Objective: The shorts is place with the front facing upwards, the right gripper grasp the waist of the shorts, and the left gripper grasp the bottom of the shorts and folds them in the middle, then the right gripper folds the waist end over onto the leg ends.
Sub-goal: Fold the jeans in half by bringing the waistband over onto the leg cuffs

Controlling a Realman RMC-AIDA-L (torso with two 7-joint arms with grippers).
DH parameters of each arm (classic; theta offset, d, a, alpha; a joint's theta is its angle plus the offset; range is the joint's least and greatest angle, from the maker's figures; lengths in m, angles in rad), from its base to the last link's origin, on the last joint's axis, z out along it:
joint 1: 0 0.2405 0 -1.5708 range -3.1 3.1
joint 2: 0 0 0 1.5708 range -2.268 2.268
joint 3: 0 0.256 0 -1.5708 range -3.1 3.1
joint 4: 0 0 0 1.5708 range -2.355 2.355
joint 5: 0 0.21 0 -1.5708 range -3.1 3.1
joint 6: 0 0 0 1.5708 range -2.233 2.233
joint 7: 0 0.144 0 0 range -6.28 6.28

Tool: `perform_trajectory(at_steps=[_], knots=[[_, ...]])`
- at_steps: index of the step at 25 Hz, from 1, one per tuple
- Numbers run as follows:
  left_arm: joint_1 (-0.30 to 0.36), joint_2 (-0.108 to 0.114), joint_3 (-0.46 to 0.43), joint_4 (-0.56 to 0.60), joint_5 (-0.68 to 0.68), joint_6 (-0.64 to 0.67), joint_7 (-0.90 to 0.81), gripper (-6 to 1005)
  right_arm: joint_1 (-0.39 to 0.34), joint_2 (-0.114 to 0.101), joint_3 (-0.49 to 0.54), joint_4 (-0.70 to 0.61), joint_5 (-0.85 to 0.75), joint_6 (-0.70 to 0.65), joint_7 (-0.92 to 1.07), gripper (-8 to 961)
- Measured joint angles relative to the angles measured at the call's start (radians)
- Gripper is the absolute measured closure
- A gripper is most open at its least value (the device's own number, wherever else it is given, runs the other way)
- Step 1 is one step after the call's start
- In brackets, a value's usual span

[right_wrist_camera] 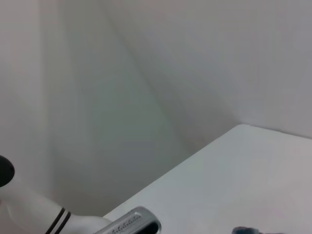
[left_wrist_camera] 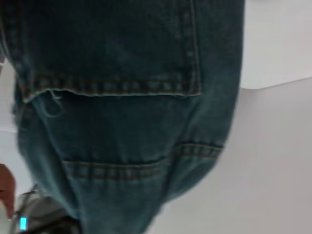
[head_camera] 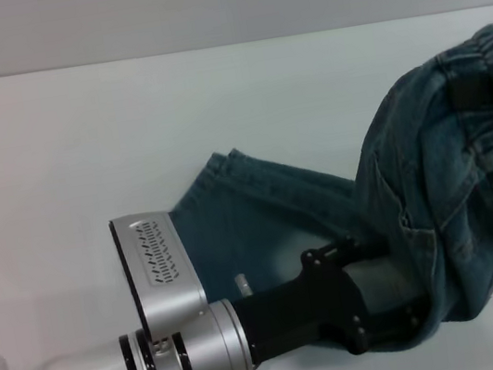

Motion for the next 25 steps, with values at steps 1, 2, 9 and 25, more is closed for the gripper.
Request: perform_trajectory(at_steps=[1, 2, 9, 25], knots=[[0.0, 0.0, -0.01, -0.003, 0.011, 0.0, 0.0, 188, 0.006, -0.003, 0.0, 0.005, 0.0, 0.001, 0.0, 889], [0.001, 0.0, -0.017, -0.003, 0.016, 0.0, 0.001, 188, 0.011, -0.005, 0.0, 0.012, 0.0, 0.002, 0.0, 888], [0.036, 0.014, -0.116, 0.078, 0.02, 0.011, 0.002, 188, 0.022, -0.027, -0.008, 0.07, -0.005, 0.015, -0.007, 888], [0.089, 0.017, -0.298, 0.237, 0.014, 0.029, 0.023, 188, 0.031, -0.027, -0.026, 0.165, -0.01, 0.061, -0.066, 891]])
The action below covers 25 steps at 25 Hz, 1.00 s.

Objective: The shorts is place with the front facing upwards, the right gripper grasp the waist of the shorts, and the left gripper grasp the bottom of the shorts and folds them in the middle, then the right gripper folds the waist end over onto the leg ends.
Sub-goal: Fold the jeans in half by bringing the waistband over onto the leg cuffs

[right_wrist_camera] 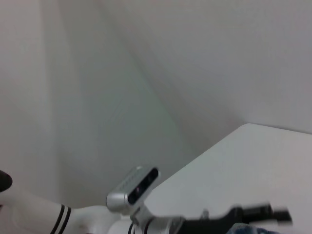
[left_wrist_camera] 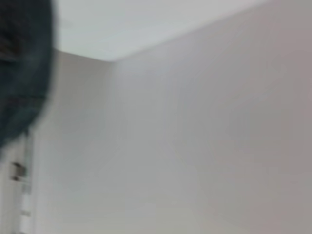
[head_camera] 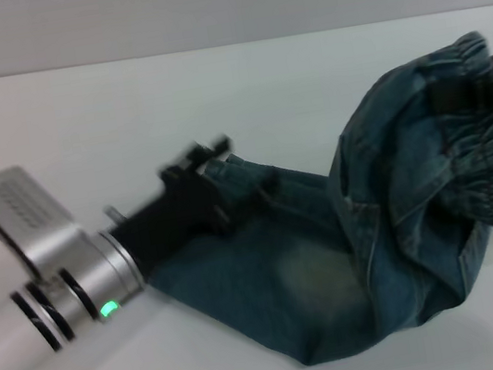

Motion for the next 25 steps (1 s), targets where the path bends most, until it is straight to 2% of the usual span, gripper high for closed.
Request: perform_trajectory(at_steps=[6, 12, 18, 25], knots=[[0.042, 0.004, -0.246, 0.08, 0.0, 0.057, 0.025, 188, 0.02, 0.022, -0.098, 0.03, -0.002, 0.095, -0.016, 891], [0.068, 0.007, -0.414, 0.138, 0.0, 0.124, 0.099, 188, 0.069, 0.043, -0.198, 0.096, -0.002, 0.212, -0.021, 892], [0.08, 0.008, -0.453, 0.14, 0.0, 0.133, 0.174, 188, 0.132, 0.073, -0.242, 0.123, -0.003, 0.275, -0.027, 891], [0.08, 0.004, -0.455, 0.132, -0.001, 0.112, 0.236, 188, 0.212, 0.08, -0.309, 0.172, -0.003, 0.331, -0.022, 885]])
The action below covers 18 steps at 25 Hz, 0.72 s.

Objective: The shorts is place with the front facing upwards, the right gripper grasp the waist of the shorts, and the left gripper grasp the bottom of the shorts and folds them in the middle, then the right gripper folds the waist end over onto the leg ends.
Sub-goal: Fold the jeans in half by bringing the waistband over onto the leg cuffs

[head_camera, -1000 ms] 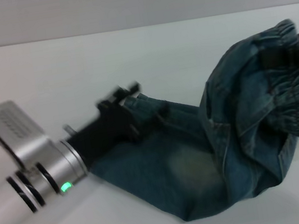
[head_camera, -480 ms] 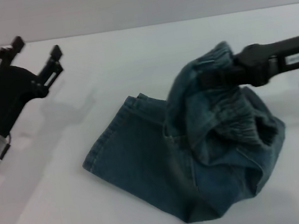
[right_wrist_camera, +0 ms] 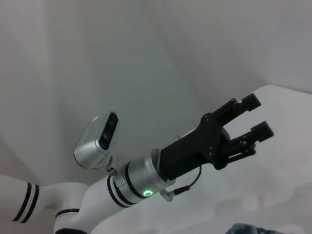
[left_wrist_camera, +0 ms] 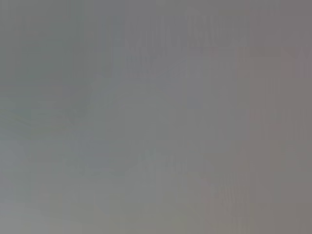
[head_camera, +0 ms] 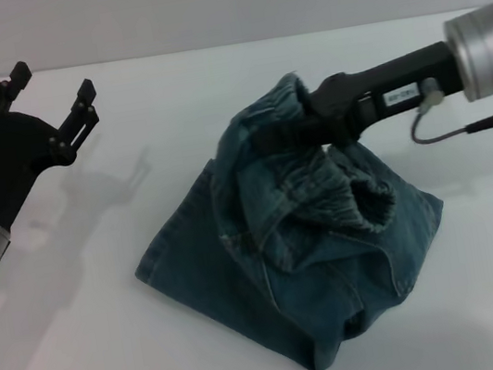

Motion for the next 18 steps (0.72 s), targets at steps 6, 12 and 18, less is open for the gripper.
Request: perform_trajectory(at_steps=[6, 12, 18], knots=[[-0.002, -0.002, -0.009, -0.002, 0.0, -0.025, 0.009, 188, 0.042, -0.003, -0.032, 0.015, -0.023, 0.024, 0.048, 774], [-0.007, -0.003, -0.012, -0.017, -0.001, -0.031, 0.042, 188, 0.054, -0.001, -0.072, 0.0, -0.024, 0.033, 0.042, 557], [-0.02, -0.003, -0.013, -0.027, -0.002, -0.058, 0.052, 188, 0.052, 0.025, -0.083, -0.053, -0.004, 0.043, -0.059, 420]])
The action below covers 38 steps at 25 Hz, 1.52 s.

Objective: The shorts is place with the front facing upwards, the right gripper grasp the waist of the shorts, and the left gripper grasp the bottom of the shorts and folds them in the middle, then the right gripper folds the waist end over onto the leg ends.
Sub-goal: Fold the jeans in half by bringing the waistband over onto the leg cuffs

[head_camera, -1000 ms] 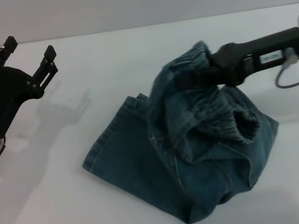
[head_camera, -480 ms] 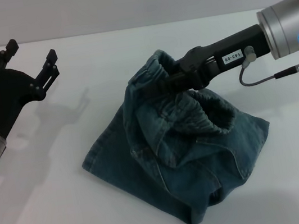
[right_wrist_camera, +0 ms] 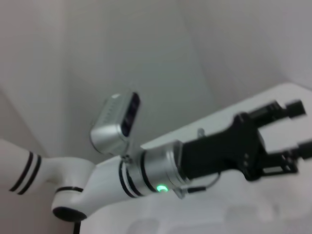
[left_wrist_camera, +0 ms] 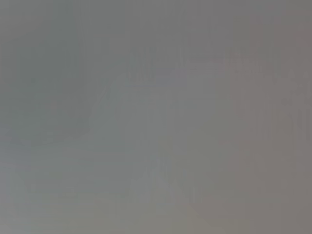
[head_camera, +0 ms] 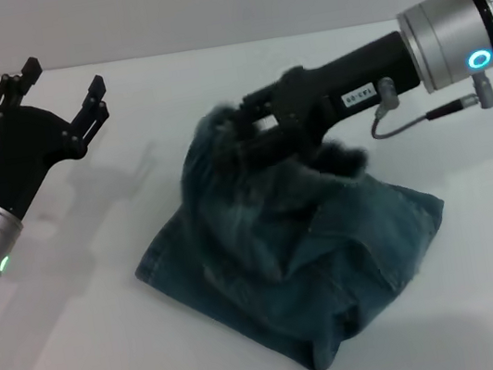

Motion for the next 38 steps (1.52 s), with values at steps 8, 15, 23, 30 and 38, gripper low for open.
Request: perform_trajectory(at_steps=[8, 15, 23, 30, 38], knots=[[-0.002, 0.003, -0.029, -0.001, 0.0, -0.006, 0.014, 188, -0.031, -0.002, -0.012, 0.046, 0.209, -0.056, -0.176, 317], [-0.003, 0.003, -0.065, -0.001, 0.0, -0.007, 0.027, 188, -0.04, -0.012, -0.012, 0.05, 0.132, -0.116, -0.085, 318], [-0.016, 0.002, -0.066, -0.002, 0.0, -0.006, 0.028, 188, -0.011, -0.012, -0.022, 0.093, -0.099, -0.092, 0.068, 318], [-0.006, 0.001, -0.062, -0.028, 0.005, -0.003, 0.028, 188, -0.008, 0.001, -0.073, 0.158, -0.117, 0.108, 0.072, 318], [0.018, 0.002, -0.057, -0.077, 0.009, 0.004, 0.028, 188, -0.017, 0.007, -0.079, 0.27, 0.063, 0.281, -0.091, 318]])
